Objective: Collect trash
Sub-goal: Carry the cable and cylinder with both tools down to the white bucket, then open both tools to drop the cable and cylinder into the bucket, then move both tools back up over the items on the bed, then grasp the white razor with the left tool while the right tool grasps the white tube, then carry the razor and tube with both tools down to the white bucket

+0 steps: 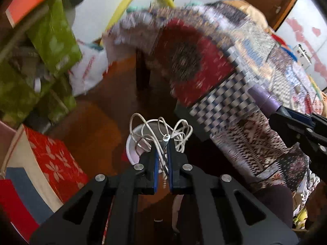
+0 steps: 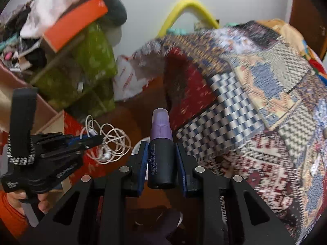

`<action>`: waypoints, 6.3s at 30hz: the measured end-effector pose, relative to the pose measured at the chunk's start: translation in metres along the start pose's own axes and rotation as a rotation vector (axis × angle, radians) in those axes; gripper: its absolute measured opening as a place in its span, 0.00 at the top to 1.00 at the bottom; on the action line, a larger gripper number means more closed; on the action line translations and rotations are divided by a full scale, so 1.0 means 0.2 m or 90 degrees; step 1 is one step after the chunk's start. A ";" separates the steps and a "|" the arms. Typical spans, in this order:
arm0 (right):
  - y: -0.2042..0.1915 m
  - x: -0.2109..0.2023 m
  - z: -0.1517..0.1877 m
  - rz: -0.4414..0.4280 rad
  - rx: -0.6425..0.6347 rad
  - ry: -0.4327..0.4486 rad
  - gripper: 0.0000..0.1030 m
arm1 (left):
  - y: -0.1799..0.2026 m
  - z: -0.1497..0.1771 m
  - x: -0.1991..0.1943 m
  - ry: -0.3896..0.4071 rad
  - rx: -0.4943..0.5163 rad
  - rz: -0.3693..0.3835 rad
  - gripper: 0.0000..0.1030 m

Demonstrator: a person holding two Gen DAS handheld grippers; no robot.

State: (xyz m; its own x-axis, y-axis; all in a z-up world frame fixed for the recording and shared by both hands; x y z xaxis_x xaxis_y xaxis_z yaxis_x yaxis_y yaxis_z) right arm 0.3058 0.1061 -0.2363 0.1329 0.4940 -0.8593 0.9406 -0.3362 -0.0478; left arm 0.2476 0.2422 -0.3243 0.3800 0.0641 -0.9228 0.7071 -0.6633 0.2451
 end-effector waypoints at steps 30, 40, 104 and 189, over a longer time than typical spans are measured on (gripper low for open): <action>-0.15 0.49 -0.14 -0.075 -0.022 -0.085 0.74 | -0.28 -0.13 0.09 0.000 -0.079 -0.010 0.67; -0.12 0.27 -0.10 -0.059 -0.021 -0.061 0.65 | -0.17 -0.09 -0.18 0.062 -0.047 -0.002 0.67; 1.78 -0.49 1.00 0.214 0.349 0.044 0.45 | 2.23 0.33 0.46 -0.001 0.330 0.124 0.53; 0.05 -0.57 -0.07 0.096 -0.007 0.166 0.76 | 0.33 -0.01 -0.72 0.226 0.065 0.042 0.93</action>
State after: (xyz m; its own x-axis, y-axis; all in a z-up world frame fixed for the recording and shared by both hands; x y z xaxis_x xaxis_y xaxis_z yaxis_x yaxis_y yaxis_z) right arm 0.3053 0.0574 -0.1307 0.3461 0.6291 -0.6960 0.9073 -0.4134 0.0775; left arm 0.2409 0.1907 -0.1748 0.6192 0.2615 -0.7404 0.6178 -0.7443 0.2538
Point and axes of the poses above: each gripper's, at about its wrist camera, not at the fingertips, and x roughly the way its jaws point, y to its right, z to its underside, the point moved 5 cm from there along x, roughly the way its jaws point, and after that the axes turned 14 degrees about -x, right-handed, at the moved point
